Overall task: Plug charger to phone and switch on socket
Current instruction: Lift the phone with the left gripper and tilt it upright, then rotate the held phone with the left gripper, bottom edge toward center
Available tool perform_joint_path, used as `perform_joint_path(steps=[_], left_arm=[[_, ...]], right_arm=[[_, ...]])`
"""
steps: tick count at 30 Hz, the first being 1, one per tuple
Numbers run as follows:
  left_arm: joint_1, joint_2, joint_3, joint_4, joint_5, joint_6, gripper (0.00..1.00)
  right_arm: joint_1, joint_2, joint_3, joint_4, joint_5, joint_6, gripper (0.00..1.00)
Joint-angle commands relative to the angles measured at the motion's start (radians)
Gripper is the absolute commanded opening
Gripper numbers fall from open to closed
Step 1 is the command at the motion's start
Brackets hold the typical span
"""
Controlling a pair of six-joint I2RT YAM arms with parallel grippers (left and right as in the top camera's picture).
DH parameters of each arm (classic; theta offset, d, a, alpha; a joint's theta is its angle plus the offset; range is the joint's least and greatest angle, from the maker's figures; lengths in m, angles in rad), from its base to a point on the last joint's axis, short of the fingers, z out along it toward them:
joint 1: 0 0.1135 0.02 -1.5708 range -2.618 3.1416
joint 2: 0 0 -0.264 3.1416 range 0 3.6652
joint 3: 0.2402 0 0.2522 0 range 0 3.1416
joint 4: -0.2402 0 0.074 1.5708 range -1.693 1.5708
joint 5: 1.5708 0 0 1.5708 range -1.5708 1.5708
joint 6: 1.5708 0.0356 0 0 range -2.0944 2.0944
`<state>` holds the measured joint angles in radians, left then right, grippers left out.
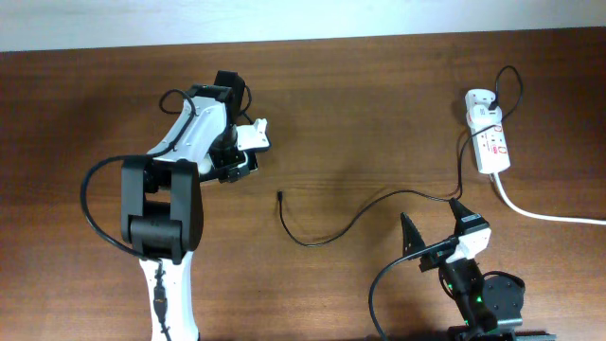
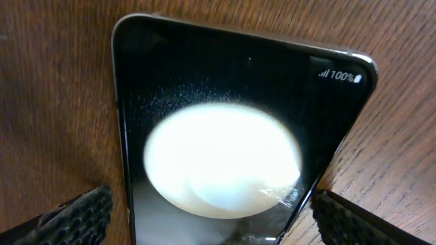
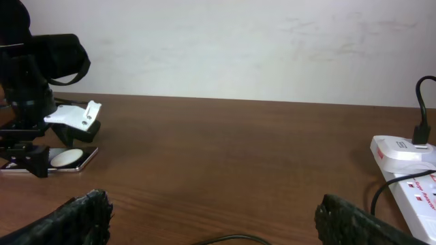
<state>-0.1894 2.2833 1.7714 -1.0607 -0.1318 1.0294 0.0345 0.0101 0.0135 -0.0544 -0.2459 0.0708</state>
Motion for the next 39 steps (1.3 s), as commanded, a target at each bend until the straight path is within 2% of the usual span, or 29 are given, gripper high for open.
perform_joint_path(steps=[1,6,12,18,20,24,25,27,30,33,35,37,39], left_arm=[[0.003,0.074,-0.019,-0.011,0.061,0.012,1.0],[0.003,0.074,-0.02,-0.03,0.076,0.012,1.0],[0.016,0.074,-0.02,-0.029,0.076,0.011,0.85],[0.03,0.074,-0.02,-0.029,0.076,-0.076,0.85],[0.03,0.074,-0.02,-0.026,0.076,-0.156,0.86],[0.031,0.074,-0.02,-0.024,0.076,-0.413,0.84],[0.03,0.074,-0.02,-0.024,0.08,-0.496,0.78],[0.028,0.074,-0.02,-0.023,0.092,-0.61,0.77],[0.028,0.074,-0.02,-0.023,0.106,-0.911,0.75],[0.028,0.074,-0.02,-0.022,0.212,-1.051,0.73],[0.025,0.074,-0.02,-0.021,0.226,-1.146,0.73],[0.018,0.074,-0.02,-0.021,0.248,-1.237,0.8],[0.015,0.074,-0.02,-0.017,0.313,-1.301,0.75]], right_arm=[[0.005,-0.007,-0.008,-0.001,-0.009,-0.004,0.99],[0.005,-0.007,-0.008,-0.001,-0.009,-0.004,0.99],[0.005,-0.007,-0.008,-0.001,-0.009,-0.004,0.99],[0.005,-0.007,-0.008,-0.001,-0.009,-0.004,0.99],[0.005,-0.007,-0.008,-0.001,-0.009,-0.004,0.99],[0.005,-0.007,-0.008,-0.001,-0.009,-0.004,0.99],[0.005,-0.007,-0.008,-0.001,-0.009,-0.004,0.99],[0.005,-0.007,-0.008,-0.001,-0.009,-0.004,0.99],[0.005,-0.007,-0.008,-0.001,-0.009,-0.004,0.99],[0.005,-0.007,-0.008,-0.001,-0.009,-0.004,0.99],[0.005,-0.007,-0.008,-0.001,-0.009,-0.004,0.99],[0.005,-0.007,-0.008,-0.001,-0.009,-0.004,0.99],[0.005,-0.007,-0.008,-0.001,-0.009,-0.004,0.99]])
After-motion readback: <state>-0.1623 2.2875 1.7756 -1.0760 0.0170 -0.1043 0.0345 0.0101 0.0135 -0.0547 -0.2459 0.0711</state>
